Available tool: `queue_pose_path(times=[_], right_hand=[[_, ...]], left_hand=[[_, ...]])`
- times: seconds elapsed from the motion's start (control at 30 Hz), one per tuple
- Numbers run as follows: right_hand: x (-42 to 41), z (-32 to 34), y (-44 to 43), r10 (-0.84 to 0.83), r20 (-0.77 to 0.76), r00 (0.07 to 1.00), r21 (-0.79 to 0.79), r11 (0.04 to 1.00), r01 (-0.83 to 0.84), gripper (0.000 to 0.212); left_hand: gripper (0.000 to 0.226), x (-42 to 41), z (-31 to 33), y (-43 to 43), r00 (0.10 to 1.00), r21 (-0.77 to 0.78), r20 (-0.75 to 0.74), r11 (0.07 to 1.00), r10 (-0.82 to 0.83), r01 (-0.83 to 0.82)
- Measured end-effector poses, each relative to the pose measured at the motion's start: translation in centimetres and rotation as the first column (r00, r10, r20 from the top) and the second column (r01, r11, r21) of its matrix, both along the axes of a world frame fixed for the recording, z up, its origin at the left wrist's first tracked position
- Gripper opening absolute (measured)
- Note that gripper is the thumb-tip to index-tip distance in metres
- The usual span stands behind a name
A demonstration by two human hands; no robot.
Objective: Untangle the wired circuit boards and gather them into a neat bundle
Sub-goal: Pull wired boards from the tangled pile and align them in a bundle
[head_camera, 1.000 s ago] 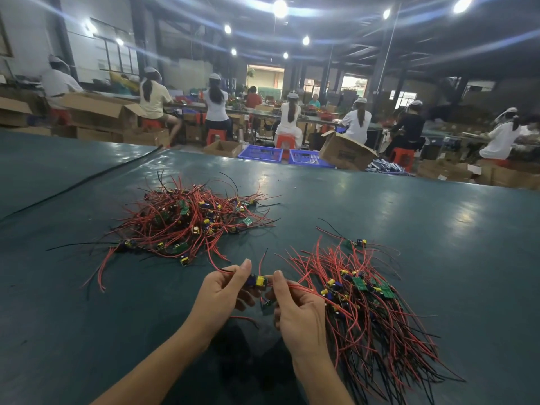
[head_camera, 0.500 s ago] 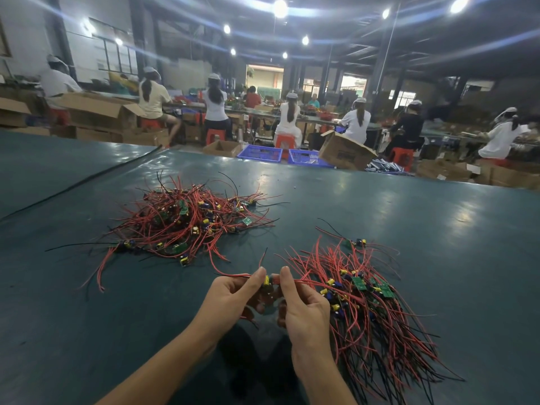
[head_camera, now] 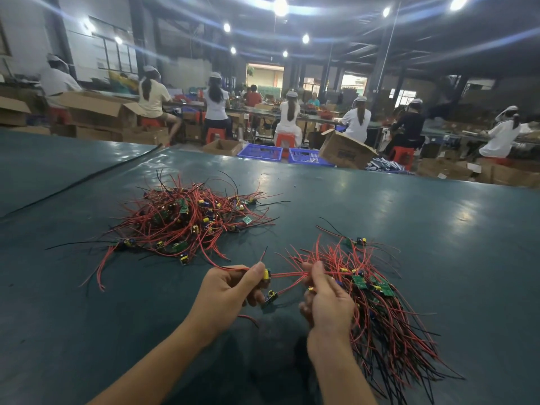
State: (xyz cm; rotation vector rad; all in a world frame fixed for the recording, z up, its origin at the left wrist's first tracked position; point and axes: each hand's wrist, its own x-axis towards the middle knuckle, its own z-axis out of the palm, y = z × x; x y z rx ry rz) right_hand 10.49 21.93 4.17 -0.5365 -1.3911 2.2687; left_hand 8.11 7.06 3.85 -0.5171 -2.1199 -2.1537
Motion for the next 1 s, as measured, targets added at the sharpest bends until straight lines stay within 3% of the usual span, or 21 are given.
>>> queue_pose_path(times=[0.1,0.27,0.37,0.5,0.57,0.77,1.0], right_hand=[[-0.2,0.3,1.7,-0.081,-0.066,0.994,-0.116,0.991,0.073,0.032],[-0.1,0.2,1.0,-0.094,-0.113,0.989,-0.093,0.992,0.083,0.030],[-0.2,-0.3,0.1,-0.043,-0.104,0.994,0.017,0.999,0.045,0.029],[0.5,-1.1,-2.8,0.167,-0.088,0.982,0.304,0.943,-0.133,0.027],[0.7,-1.2,-3.7,0.221,-0.085,0.972,0.330,0.926,-0.182,0.023],[0.0,-0.6,-1.8,0.009,0.015,1.000,0.115,0.993,-0.010,0.029],[-0.1,0.4,1.0,-0.187,-0.027,0.982,-0.102,0.978,0.183,0.022]], left_hand=[[0.036,-0.3,0.6,-0.6,0.999,0.029,-0.009,0.999,0.034,-0.033],[0.043,-0.2,0.7,-0.5,0.996,0.074,-0.008,0.994,0.084,-0.083],[0.043,-0.1,0.6,-0.3,0.995,0.086,0.002,0.992,0.097,-0.097],[0.036,0.1,0.6,0.0,0.997,0.047,-0.008,0.996,0.078,-0.078],[0.032,0.2,0.6,0.1,0.999,-0.004,-0.032,0.999,0.044,-0.044],[0.036,0.2,0.2,0.0,0.999,-0.075,-0.031,0.996,-0.044,0.041],[0.030,-0.1,0.4,-0.5,0.998,-0.054,-0.030,0.997,-0.048,0.046]])
